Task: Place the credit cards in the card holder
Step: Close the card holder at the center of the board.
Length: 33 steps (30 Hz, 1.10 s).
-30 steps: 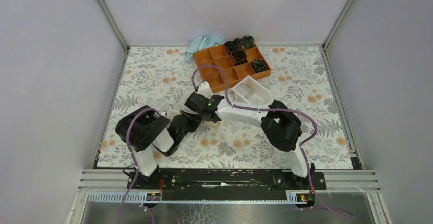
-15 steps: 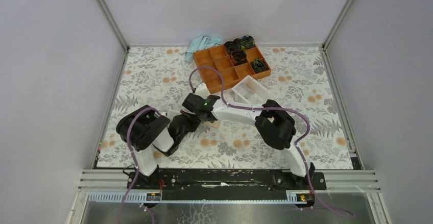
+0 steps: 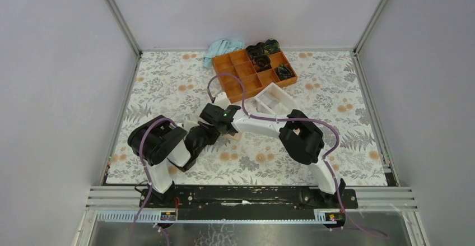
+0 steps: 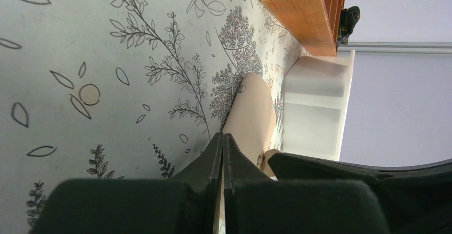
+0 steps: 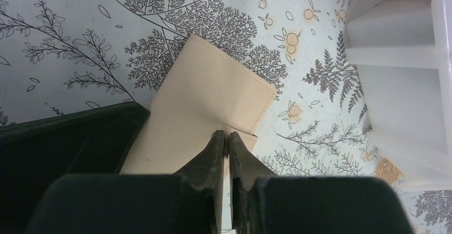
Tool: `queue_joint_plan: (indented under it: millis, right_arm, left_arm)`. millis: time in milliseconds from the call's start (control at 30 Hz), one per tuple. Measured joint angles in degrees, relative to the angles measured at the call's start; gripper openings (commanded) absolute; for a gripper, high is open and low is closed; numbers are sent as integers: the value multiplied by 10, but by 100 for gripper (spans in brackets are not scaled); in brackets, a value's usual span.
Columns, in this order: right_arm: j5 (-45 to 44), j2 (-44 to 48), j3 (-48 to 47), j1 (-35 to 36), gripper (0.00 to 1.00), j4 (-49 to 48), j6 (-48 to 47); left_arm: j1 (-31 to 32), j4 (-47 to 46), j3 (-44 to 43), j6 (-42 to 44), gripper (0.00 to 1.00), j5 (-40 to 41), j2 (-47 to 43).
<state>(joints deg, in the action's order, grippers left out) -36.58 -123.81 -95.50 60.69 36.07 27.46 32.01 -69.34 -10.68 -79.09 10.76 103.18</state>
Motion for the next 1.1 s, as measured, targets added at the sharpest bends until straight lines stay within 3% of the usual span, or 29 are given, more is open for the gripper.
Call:
queue_joint_plan:
  millis: [1100]
  right_arm:
    - [-16, -31, -31, 12, 1, 34, -8]
  left_arm:
    - [0, -1, 0, 3, 2, -1, 1]
